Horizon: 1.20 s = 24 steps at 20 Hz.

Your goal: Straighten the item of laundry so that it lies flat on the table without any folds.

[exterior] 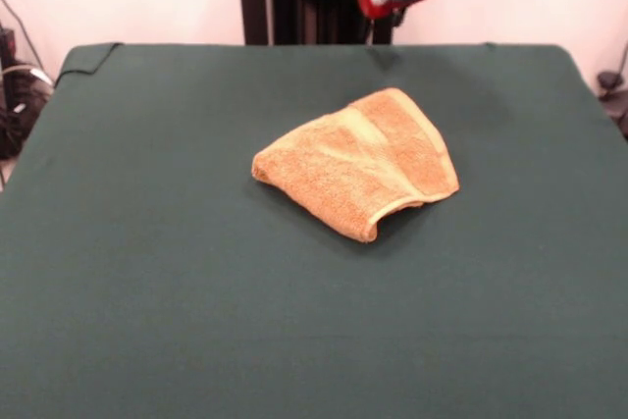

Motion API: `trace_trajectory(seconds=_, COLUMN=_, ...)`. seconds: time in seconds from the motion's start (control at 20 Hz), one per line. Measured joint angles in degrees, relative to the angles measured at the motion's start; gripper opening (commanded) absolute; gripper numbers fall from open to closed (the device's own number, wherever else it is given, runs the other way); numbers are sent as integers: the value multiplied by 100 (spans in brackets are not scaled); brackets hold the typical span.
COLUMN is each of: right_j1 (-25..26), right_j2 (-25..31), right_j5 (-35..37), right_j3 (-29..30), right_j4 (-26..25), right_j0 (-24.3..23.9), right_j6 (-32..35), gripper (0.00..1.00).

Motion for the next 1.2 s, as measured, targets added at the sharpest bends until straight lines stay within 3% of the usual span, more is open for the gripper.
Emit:
trace_trajectory(seconds=0.5, right_j1=-235, right_j2=11, right_j5=-391, right_j3=630, right_j4=-73, right_j0=-646, right_j6=0, gripper=100)
trace_trajectory(seconds=0.8, right_j1=-378, right_j2=11, right_j5=-496, right_j3=903, right_j4=-109, right_j0=-624, right_j6=0, gripper=100)
trace_trajectory(seconds=1.2, right_j1=-1052, right_j2=169, right_j5=-499, right_j3=1108, right_j4=-88, right_j0=-482, right_j6=0, gripper=100)
